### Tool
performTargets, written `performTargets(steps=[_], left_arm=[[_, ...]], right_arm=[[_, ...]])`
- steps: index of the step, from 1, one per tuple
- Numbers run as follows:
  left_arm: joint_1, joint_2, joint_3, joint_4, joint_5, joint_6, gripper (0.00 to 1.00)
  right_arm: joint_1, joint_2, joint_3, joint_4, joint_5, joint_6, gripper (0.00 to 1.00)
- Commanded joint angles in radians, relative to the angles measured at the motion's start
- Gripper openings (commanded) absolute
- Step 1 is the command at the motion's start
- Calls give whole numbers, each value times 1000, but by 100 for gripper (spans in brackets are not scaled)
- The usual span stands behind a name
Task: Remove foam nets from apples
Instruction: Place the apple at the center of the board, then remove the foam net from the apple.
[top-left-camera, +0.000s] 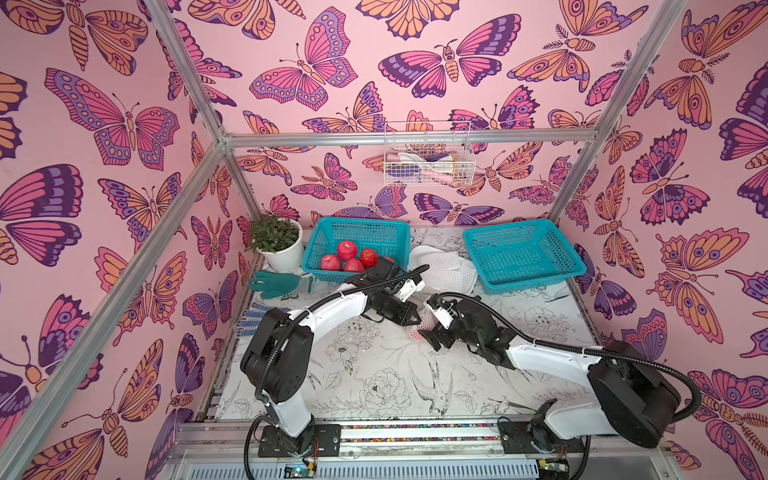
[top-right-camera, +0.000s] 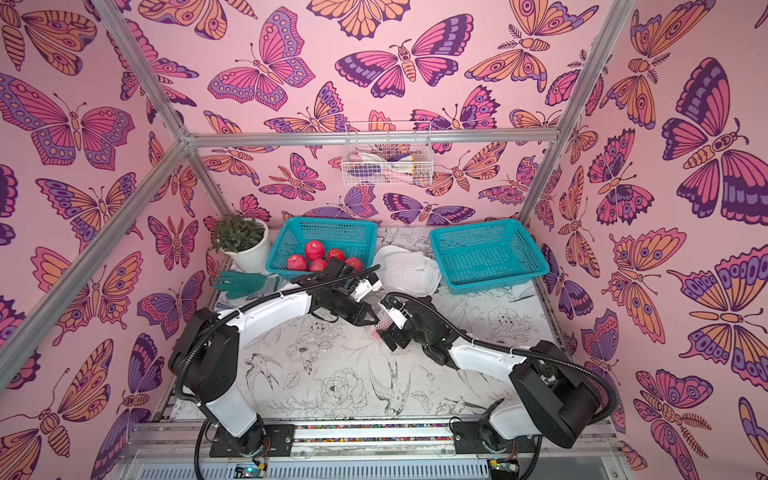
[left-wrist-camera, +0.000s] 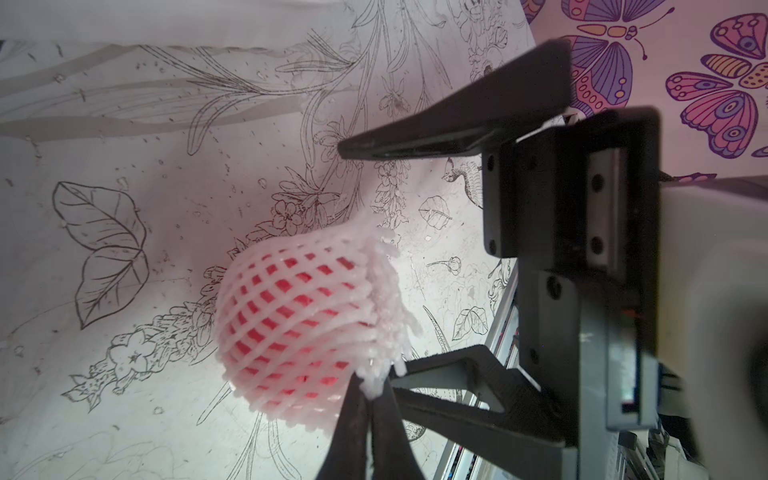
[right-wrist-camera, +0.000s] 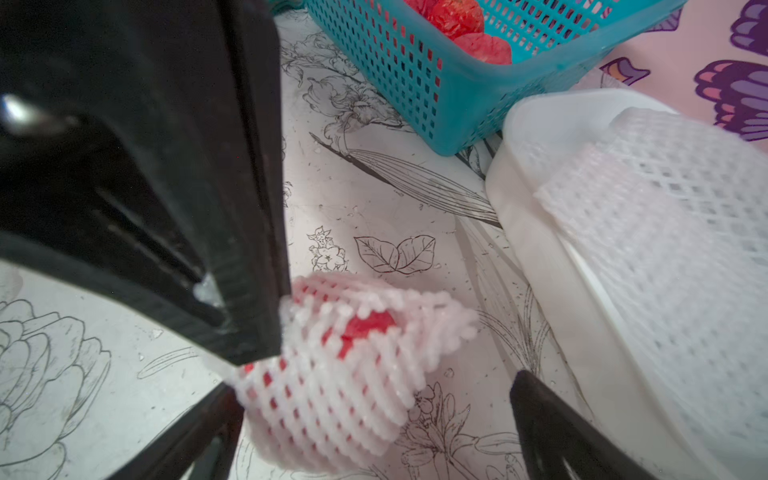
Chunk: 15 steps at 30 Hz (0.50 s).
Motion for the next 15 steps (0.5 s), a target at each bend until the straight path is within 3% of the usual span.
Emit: performTargets(steps=[1, 8, 15], left_arm=[[-4, 8, 10, -13, 33, 32, 0], [-5, 24, 32, -48, 15, 50, 0], [-4, 15, 23, -46, 14, 48, 0]], right_arm=[[-6, 17, 43, -3, -84, -17, 99], [-5, 42, 76, -28, -148, -29, 99], [-7, 68, 80, -13, -87, -2, 100]])
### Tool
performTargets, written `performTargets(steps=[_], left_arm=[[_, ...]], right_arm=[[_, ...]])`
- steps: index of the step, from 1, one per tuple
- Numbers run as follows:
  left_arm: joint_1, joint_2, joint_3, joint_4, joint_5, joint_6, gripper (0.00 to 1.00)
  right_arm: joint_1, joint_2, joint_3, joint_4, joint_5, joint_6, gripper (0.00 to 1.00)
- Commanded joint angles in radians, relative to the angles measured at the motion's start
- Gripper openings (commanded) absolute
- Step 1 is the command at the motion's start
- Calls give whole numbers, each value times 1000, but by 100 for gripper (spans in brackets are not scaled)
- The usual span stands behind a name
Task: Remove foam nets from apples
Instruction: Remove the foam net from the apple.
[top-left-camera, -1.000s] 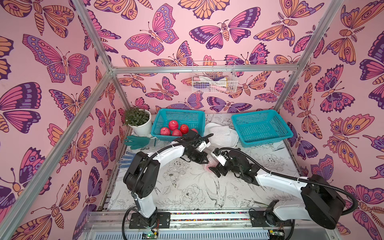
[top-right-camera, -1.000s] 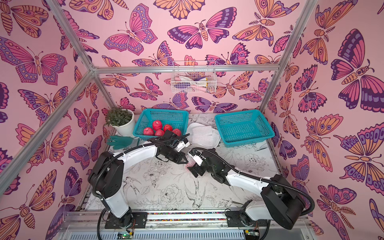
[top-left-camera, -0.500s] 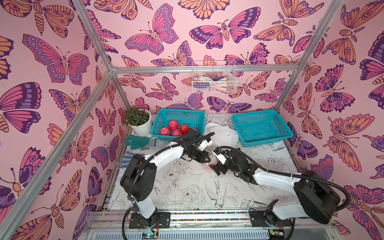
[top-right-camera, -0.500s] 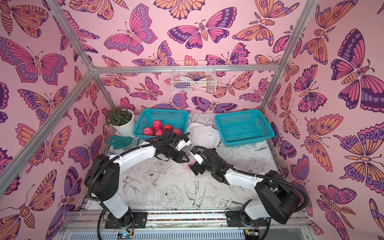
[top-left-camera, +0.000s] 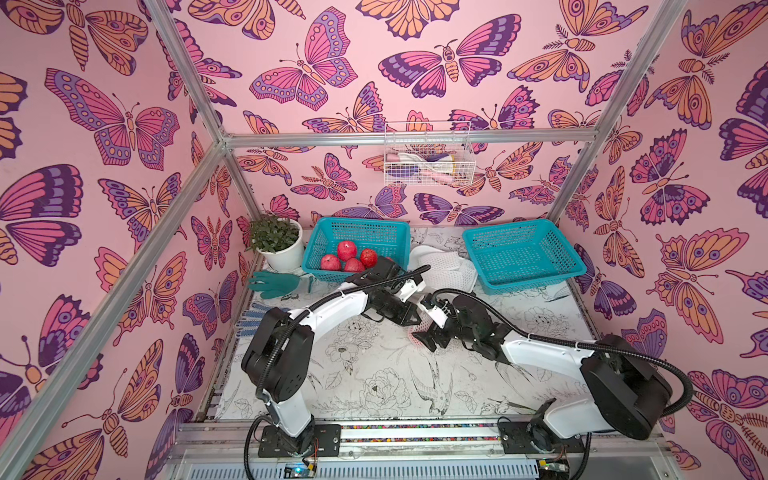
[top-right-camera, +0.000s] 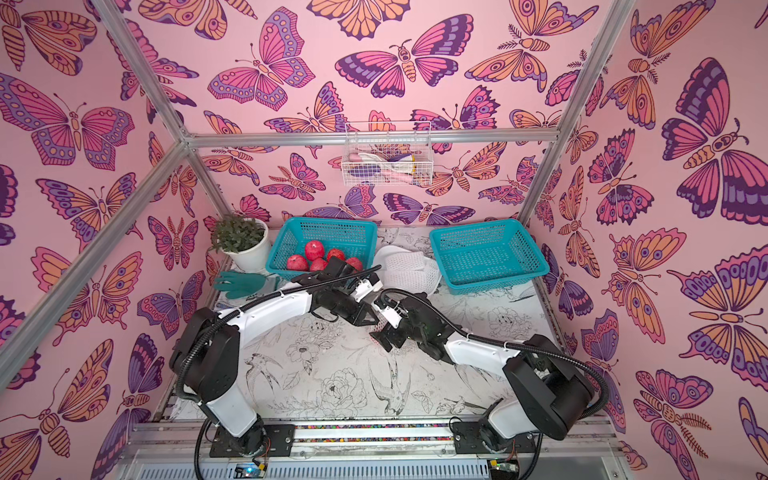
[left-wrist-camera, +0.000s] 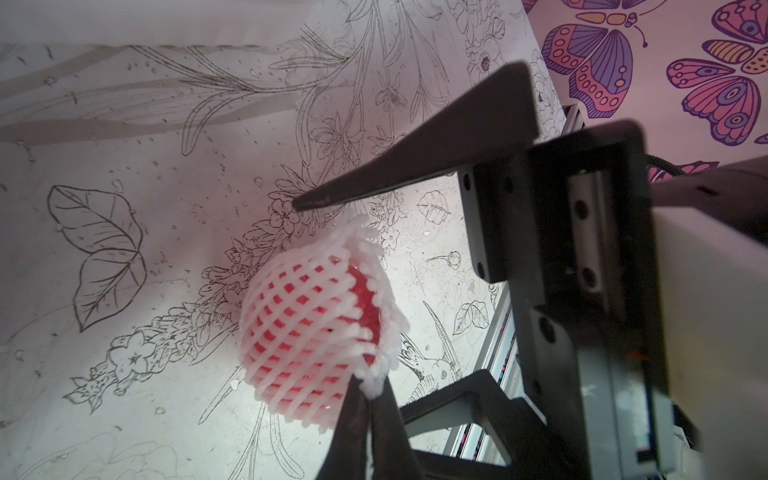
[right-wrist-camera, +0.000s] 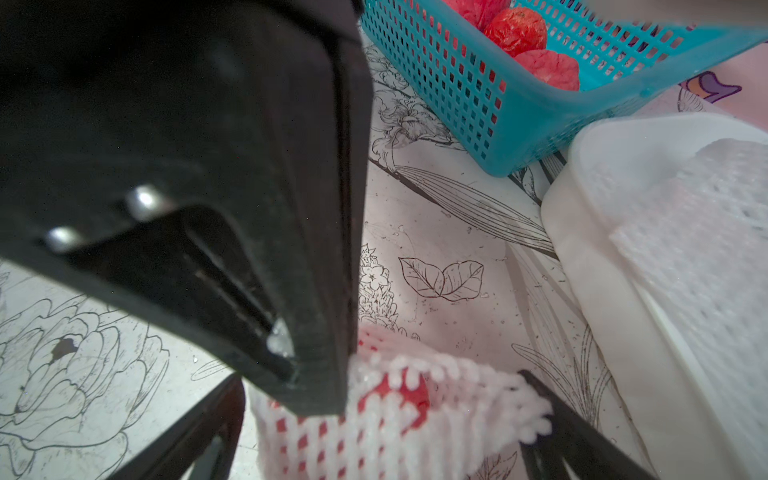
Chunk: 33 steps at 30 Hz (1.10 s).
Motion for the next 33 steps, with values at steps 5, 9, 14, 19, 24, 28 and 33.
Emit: performTargets(steps=[5, 9, 14, 19, 24, 28, 33], left_arm=[[-6, 3, 4, -14, 16, 15, 0], [-8, -7, -6, -2, 30, 15, 0], [-9, -16, -31, 19, 30, 9, 0], [-9, -22, -28, 25, 19, 2, 0], [-9, -30, -29, 44, 11, -12, 0], [-8, -36, -33, 58, 12, -20, 0], [-9, -35, -33, 60, 9, -23, 0]], right_arm=[[-8, 31, 28, 7, 23, 14, 95], [-10, 18, 17, 29, 28, 21, 89], [-10, 17, 26, 10, -11, 6, 79], [-10, 16, 33, -4, -31, -2, 67], [-11, 0, 32, -9, -31, 2, 53], [-9, -15, 34, -8, -30, 7, 44], [-8, -32, 38, -3, -24, 16, 36]])
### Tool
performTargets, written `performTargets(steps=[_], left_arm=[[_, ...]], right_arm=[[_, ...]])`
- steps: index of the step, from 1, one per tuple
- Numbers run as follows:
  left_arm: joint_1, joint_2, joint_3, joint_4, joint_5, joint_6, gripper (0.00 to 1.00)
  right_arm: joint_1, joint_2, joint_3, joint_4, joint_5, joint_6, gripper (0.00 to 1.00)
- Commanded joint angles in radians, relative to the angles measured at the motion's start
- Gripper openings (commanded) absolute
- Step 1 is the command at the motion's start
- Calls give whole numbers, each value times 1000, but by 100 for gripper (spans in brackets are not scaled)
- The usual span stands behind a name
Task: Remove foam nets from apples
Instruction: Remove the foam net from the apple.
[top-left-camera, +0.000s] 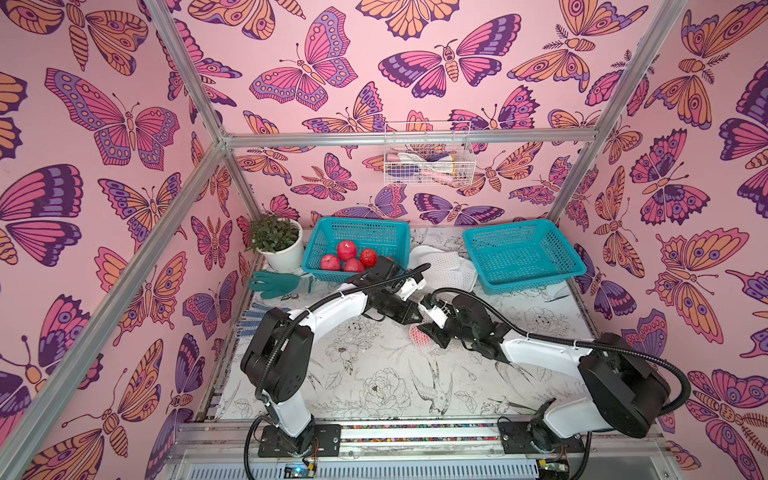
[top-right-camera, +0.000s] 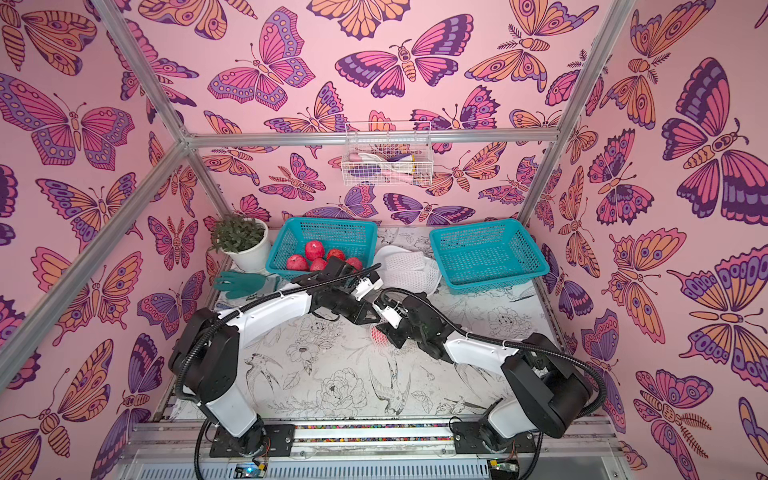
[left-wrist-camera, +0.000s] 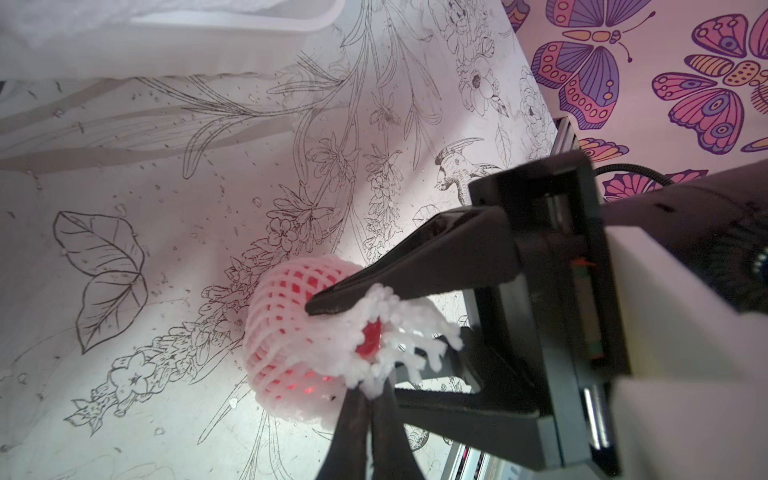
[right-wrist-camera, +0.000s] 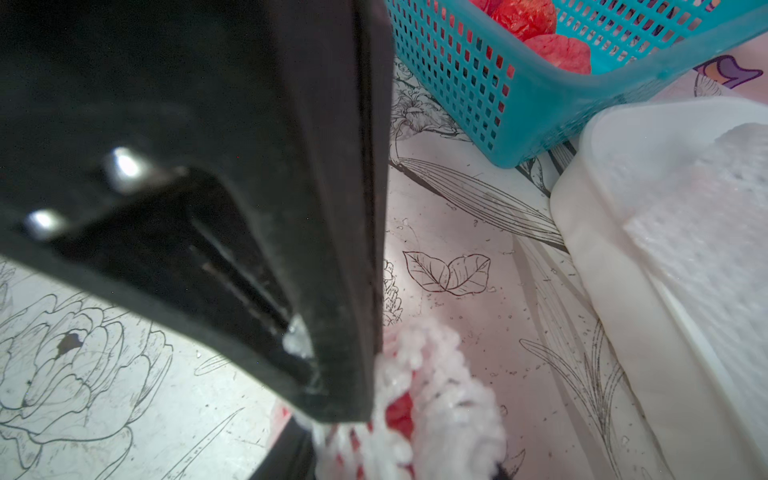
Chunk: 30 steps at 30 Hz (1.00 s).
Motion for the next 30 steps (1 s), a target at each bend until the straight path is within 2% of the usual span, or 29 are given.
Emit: performTargets(steps=[1, 11, 30], left_arm=[[-9, -30, -19, 4, 0, -8, 0], [-8, -56, -20, 7, -20, -12, 0], [-8, -29, 1, 9, -89, -23, 0]], right_arm=[[-4, -31, 37, 9, -1, 11, 34], [-1, -43, 52, 2, 15, 22, 17], [-3, -4, 55, -2, 181, 65, 0]])
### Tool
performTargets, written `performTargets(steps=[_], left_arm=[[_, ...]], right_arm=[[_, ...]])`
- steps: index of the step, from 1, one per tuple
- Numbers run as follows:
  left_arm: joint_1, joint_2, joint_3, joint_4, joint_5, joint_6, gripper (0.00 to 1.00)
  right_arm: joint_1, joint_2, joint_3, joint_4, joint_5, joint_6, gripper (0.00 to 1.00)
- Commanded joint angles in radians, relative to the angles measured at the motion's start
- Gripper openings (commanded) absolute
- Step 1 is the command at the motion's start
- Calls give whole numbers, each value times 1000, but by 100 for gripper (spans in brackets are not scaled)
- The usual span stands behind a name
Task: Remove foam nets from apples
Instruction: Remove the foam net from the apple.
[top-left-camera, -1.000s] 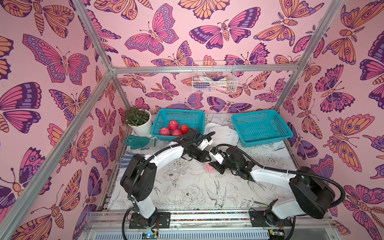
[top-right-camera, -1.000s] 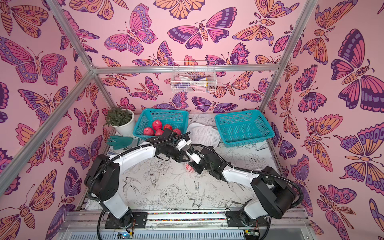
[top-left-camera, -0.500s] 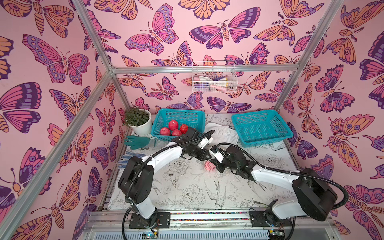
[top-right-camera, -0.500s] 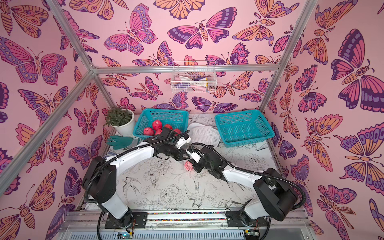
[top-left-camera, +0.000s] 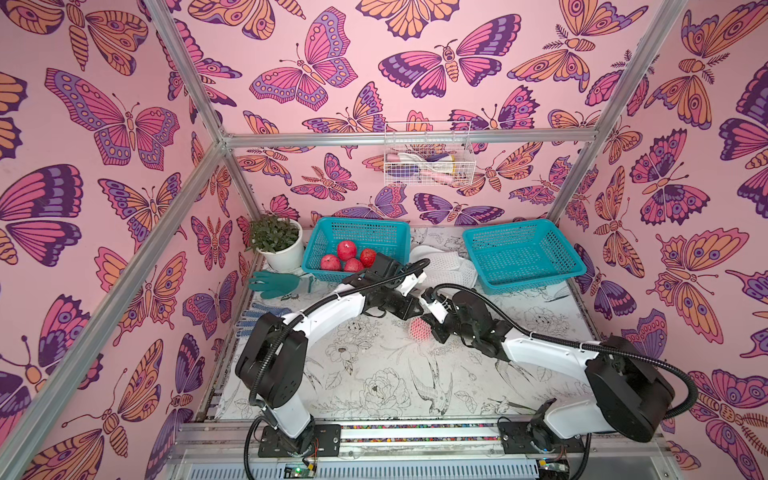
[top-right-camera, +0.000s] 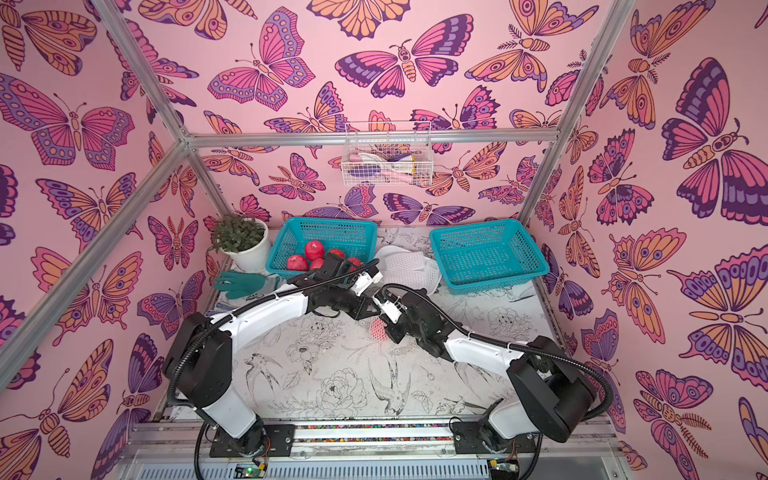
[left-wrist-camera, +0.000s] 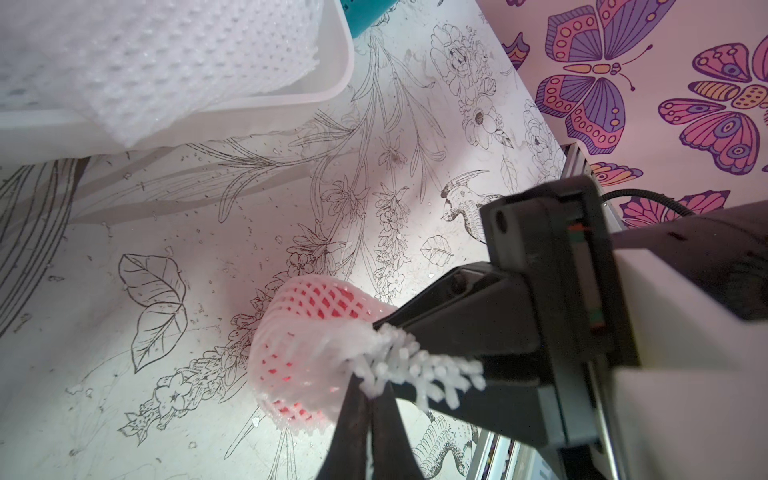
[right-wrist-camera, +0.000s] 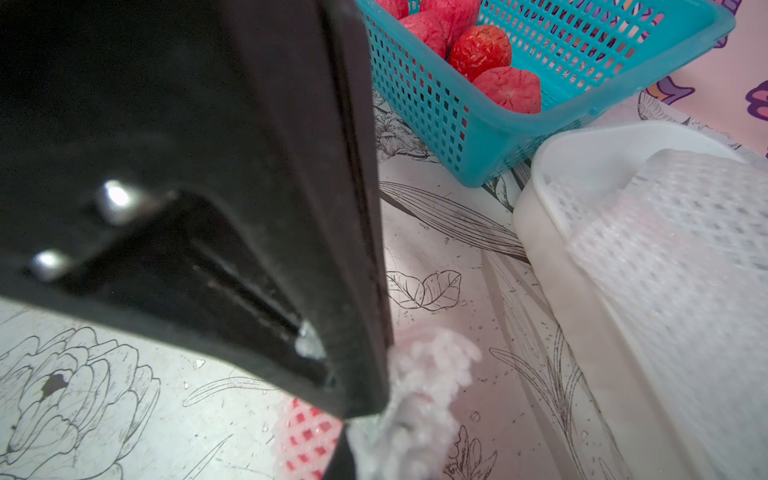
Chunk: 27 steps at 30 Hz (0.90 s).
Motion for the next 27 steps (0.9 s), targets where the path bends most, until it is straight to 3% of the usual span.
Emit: performTargets(steps=[1, 5, 7, 9, 14, 15, 27], left_arm=[[-3, 8, 1, -47, -23, -4, 0], [0, 7, 1, -49, -44, -6, 2], [-1, 5, 2, -49, -57, -8, 7], [1, -2, 4, -49, -70, -7, 17], [8, -42, 0, -43, -118, -15, 53], [9, -52, -5, -39, -121, -14, 55], [45, -145, -80, -5, -139, -13, 60]], right_arm=[[-10, 20, 20, 20, 111, 30, 0], [-26, 33, 14, 23, 132, 48, 0], [-37, 35, 8, 29, 135, 59, 0], [-47, 32, 3, 32, 137, 65, 0], [-75, 19, -12, 31, 151, 71, 0], [-81, 16, -14, 33, 149, 72, 0], [-88, -52, -35, 26, 141, 71, 0]])
